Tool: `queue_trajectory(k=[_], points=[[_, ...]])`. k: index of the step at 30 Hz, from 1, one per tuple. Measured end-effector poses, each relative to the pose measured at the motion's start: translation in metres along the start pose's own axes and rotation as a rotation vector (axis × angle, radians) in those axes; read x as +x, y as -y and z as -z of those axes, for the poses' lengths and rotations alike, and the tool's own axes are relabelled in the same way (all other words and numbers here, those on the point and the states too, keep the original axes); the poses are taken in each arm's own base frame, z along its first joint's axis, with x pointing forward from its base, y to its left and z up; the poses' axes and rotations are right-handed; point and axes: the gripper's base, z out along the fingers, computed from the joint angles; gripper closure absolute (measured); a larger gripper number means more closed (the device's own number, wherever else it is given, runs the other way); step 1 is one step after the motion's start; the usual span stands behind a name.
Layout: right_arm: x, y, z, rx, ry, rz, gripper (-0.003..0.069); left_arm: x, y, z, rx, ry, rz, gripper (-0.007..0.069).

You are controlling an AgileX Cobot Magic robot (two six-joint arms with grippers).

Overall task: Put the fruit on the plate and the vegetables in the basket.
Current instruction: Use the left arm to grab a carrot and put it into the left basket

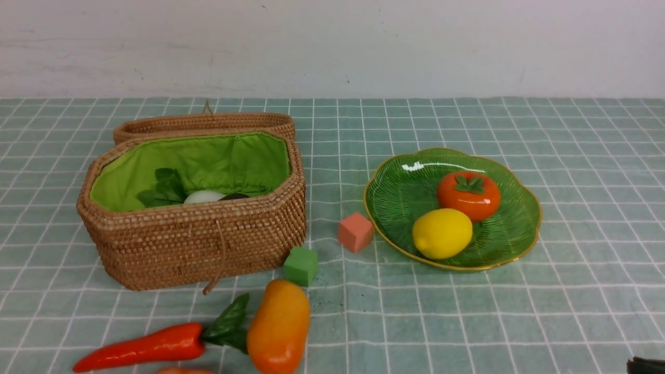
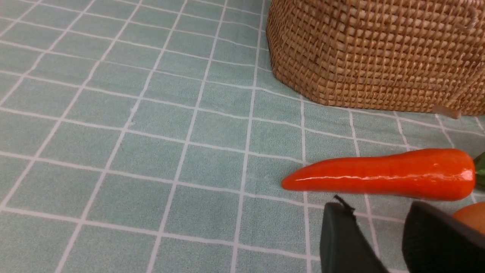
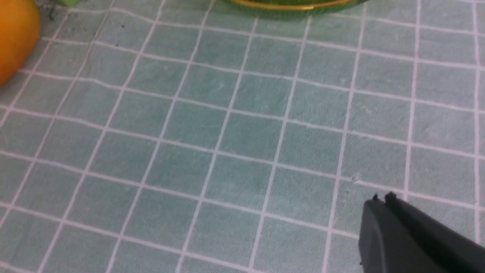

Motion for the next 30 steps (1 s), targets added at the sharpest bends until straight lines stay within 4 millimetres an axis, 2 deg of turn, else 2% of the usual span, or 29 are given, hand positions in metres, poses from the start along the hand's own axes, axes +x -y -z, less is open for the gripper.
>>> queue_trajectory(k=[6,7,9,15,17,21,24,30], points=[[0.005,0.006,0.018,0.041,0.065,-0.04,0.0666,0.0,0.0,0.0,0.0,0.0,0.0,0.0386],[0.007,0.013,0.033,0.108,0.148,-0.088,0.0666,0.0,0.0,0.0,0.0,0.0,0.0,0.0386],[0.01,0.016,0.047,0.172,0.241,-0.121,0.0662,0.0,0.0,0.0,0.0,0.0,0.0,0.0386],[0.021,0.017,0.07,0.281,0.425,-0.155,0.0659,0.0,0.0,0.0,0.0,0.0,0.0,0.0386],[0.03,0.019,0.066,0.319,0.46,-0.17,0.0657,0.0,0.0,0.0,0.0,0.0,0.0,0.0386],[0.063,0.027,0.038,0.388,0.475,-0.205,0.0655,0.0,0.0,0.0,0.0,0.0,0.0,0.0386],[0.087,0.032,0.015,0.407,0.408,-0.232,0.0654,0.0,0.0,0.0,0.0,0.002,0.0,0.0386],[0.087,0.033,0.014,0.415,0.441,-0.222,0.065,0.0,0.0,0.0,0.0,0.001,0.0,0.0386]])
